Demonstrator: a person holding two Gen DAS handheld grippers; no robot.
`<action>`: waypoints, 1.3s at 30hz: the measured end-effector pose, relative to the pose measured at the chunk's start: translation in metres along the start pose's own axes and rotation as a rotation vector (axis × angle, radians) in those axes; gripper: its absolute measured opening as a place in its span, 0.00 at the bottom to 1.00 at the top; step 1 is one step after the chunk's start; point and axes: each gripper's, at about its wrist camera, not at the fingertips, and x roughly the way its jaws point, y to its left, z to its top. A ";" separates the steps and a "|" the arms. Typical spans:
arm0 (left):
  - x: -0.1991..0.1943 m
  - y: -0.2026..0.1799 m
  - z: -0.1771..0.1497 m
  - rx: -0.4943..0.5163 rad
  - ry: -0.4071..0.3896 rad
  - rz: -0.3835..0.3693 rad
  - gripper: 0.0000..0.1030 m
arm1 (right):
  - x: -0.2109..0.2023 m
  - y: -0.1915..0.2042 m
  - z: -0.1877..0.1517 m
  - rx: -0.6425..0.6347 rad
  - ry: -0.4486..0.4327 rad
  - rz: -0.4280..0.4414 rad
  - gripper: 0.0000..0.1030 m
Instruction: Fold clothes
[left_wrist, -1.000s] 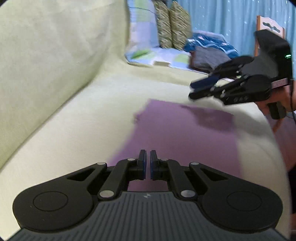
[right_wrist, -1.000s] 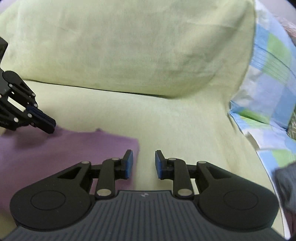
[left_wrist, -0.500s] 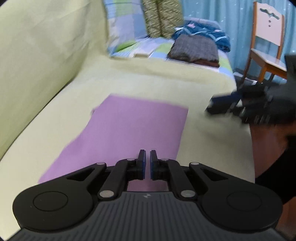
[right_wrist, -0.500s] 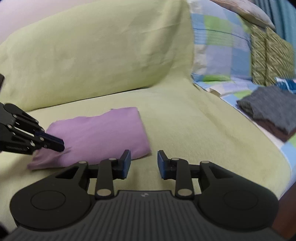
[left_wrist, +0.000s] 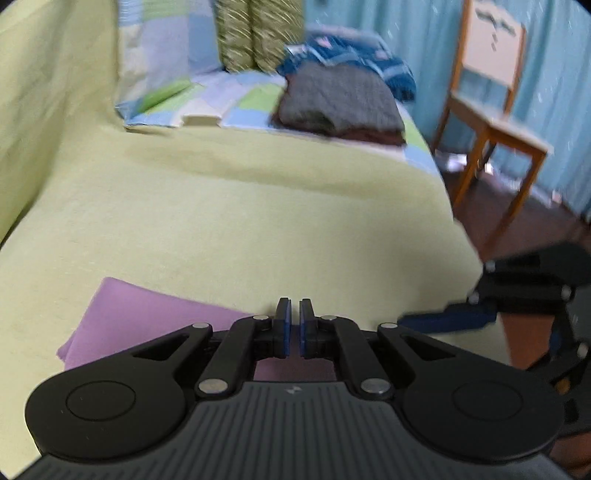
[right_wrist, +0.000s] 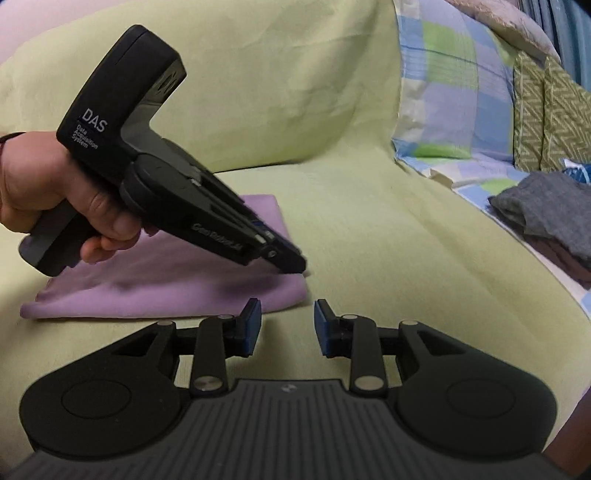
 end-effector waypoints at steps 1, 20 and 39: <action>-0.007 0.004 -0.001 0.000 -0.005 0.018 0.04 | -0.001 0.001 0.000 -0.009 -0.004 0.006 0.25; -0.119 -0.012 -0.129 -0.172 0.048 0.213 0.04 | 0.026 0.008 0.012 -0.114 0.056 0.066 0.26; -0.127 -0.006 -0.142 -0.325 0.008 0.285 0.05 | 0.039 0.042 0.018 -0.159 0.073 0.145 0.29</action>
